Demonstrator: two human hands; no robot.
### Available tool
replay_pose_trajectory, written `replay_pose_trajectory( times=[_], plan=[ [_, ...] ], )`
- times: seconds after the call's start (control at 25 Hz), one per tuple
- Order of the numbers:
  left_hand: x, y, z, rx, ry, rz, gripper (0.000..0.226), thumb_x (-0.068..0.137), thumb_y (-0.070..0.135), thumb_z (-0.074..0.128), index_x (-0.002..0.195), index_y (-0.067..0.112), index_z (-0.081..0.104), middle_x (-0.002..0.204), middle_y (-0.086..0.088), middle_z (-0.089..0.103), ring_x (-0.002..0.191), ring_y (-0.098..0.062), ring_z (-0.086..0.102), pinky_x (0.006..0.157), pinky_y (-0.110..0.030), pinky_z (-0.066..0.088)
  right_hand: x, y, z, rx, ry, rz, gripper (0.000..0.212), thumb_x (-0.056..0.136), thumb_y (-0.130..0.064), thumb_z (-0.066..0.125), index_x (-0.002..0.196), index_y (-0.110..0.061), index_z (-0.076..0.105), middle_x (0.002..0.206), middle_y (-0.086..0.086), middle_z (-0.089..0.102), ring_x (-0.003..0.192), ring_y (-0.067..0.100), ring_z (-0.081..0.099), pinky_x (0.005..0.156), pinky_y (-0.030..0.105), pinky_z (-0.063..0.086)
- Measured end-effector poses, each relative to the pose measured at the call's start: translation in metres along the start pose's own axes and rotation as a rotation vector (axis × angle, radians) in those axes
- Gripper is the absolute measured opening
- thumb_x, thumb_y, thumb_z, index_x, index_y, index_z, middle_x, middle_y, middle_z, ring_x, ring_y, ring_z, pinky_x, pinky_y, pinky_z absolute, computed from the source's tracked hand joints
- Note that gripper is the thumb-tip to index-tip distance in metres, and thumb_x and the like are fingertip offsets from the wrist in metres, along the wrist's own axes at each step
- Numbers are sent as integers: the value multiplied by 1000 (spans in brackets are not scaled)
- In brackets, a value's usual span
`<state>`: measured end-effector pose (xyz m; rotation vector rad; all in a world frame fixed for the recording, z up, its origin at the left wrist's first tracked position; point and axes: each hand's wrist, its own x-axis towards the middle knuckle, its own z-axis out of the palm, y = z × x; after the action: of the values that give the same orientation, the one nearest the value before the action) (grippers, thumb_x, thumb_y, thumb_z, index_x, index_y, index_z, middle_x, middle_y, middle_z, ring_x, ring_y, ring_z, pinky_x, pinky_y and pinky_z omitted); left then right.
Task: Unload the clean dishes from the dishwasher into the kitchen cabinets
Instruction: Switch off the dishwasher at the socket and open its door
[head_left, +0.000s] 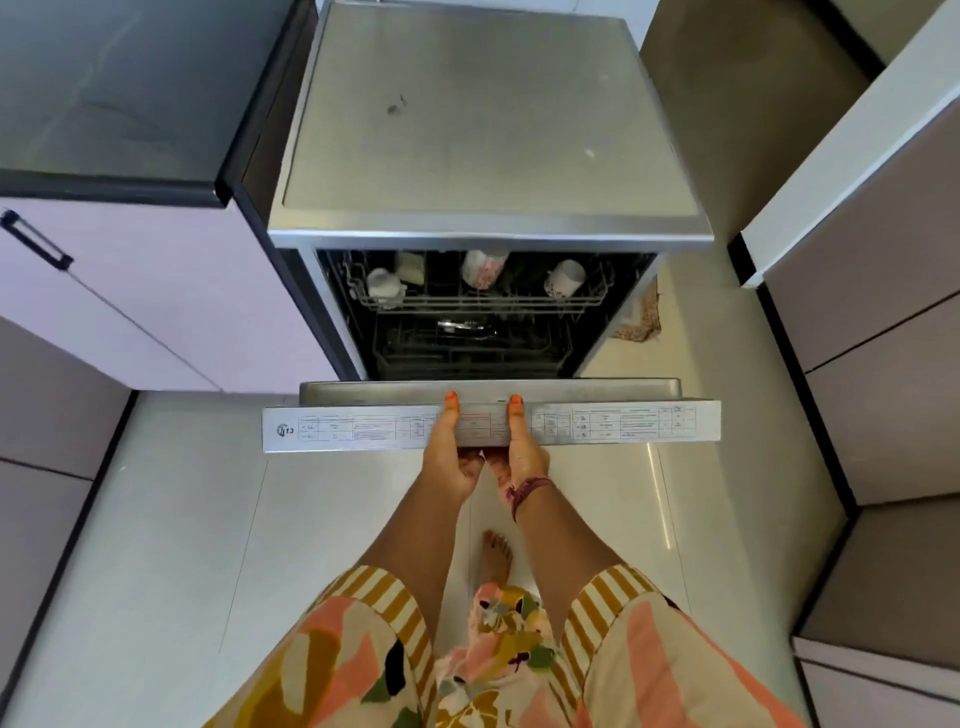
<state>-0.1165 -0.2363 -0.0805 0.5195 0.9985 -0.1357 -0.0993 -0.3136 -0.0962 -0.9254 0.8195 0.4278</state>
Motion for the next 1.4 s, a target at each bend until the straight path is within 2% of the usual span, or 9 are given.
replay_pose_trajectory(
  times=[0.12,0.32,0.52,0.72,0.84,0.92,1.16,1.28,1.4],
  plan=[
    [-8,-29,-40,40,44,-60,84,78,51,71,141,11,35,137,-17,47,122,-31,50,106,-44,41,-20,29,-42,-19,29,47,57,81,-39,72,123,-4,54,115,18,65,98,28,67,80,37,59],
    [-19,-57,-71,126,166,-46,56,83,35,71,128,11,48,110,-11,60,85,-23,60,65,-29,51,-28,55,-84,-60,116,69,58,78,-33,76,125,-6,54,118,14,62,101,27,65,82,35,58],
    [-3,-94,-116,229,293,-64,52,81,35,73,123,11,55,112,-10,66,95,-25,64,76,-32,52,-29,80,-123,-142,209,131,54,78,-27,77,121,-7,52,110,10,60,96,24,62,88,34,55],
    [26,-161,-191,287,445,-173,46,81,37,72,110,6,55,99,-7,64,96,-25,64,97,-39,50,-11,148,-195,-259,361,251,38,77,-26,78,103,-7,58,89,5,65,78,17,64,78,27,54],
    [57,-199,-237,362,480,-249,39,83,35,69,105,5,58,104,-10,68,86,-21,64,91,-33,50,12,192,-233,-388,477,301,30,73,-33,80,77,-11,60,83,5,69,77,18,65,70,27,53],
    [82,-222,-270,344,504,-302,39,82,32,71,108,4,61,106,-7,70,81,-16,65,79,-27,50,34,220,-260,-433,520,317,28,73,-29,80,69,-10,59,75,4,67,74,17,64,60,23,50],
    [154,-276,-345,197,535,-320,50,75,13,79,118,2,57,105,-10,71,102,-21,67,61,-24,58,92,288,-310,-151,534,288,15,79,-1,73,72,-2,60,74,10,65,71,21,65,59,23,54],
    [194,-298,-374,209,566,-315,56,71,6,81,120,-1,55,102,-14,70,92,-23,69,54,-24,58,132,319,-337,-201,499,326,19,84,-2,68,70,-6,56,73,6,61,68,17,61,59,23,52],
    [226,-313,-388,245,611,-308,52,72,5,80,117,-1,55,107,-15,69,93,-24,68,57,-23,56,172,341,-349,-491,515,387,17,95,-17,55,79,-14,54,69,-3,50,67,13,54,61,20,47]
  ],
)
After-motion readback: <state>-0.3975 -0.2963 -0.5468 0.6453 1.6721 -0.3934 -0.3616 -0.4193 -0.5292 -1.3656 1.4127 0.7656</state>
